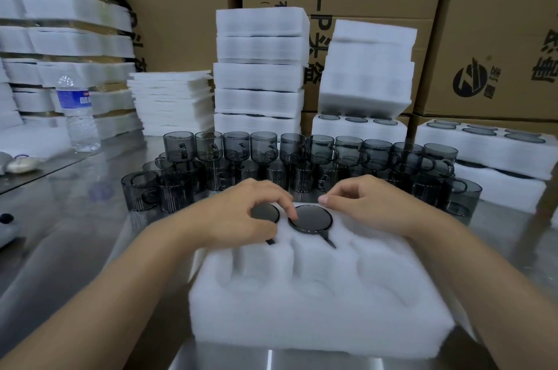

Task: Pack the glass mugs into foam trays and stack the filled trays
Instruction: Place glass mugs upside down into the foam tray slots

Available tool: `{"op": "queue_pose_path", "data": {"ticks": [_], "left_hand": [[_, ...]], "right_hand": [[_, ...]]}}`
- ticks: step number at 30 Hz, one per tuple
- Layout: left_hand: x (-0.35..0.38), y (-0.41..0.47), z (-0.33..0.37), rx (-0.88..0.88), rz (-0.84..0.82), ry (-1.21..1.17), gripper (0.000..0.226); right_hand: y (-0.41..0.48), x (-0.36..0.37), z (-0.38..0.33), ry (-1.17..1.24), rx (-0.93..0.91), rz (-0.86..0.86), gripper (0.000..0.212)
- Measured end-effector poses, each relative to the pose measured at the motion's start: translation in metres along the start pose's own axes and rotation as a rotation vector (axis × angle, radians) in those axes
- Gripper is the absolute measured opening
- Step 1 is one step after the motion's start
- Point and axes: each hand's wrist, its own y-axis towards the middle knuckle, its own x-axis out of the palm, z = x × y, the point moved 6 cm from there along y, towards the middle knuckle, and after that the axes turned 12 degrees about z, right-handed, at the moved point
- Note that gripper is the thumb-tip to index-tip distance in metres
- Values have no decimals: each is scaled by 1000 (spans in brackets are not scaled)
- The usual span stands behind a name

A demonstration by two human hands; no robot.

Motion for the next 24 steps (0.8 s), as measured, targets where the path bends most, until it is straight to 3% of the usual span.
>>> {"op": "queue_pose_path", "data": {"ticks": [2, 4, 7, 8, 11, 14, 21, 24], "left_hand": [[-7, 0, -5, -52, 20, -104, 20], [-20, 3, -17, -119, 195, -147, 11], [-60, -4, -49, -306, 702, 258, 26], [-70, -10, -62, -421, 776, 395, 32], [-79, -19, -100, -725, 604, 581, 35], [-71, -23, -110, -799, 455, 600, 28], [-69, -17, -96, -665, 582, 562, 6], [-65, -11, -73, -507, 731, 463, 15]], "right_hand": [[-3, 4, 2, -5, 16, -17, 40], [-5, 7, 3, 11, 47, 1, 44], [-5, 8, 0, 11, 55, 57, 41], [-5, 8, -1, 2, 53, 64, 41], [-7, 8, -1, -13, 66, 61, 44], [-8, 9, 0, -24, 81, 64, 49], [-7, 10, 0, -66, 61, 69, 51], [-7, 9, -1, -66, 54, 70, 49]]}}
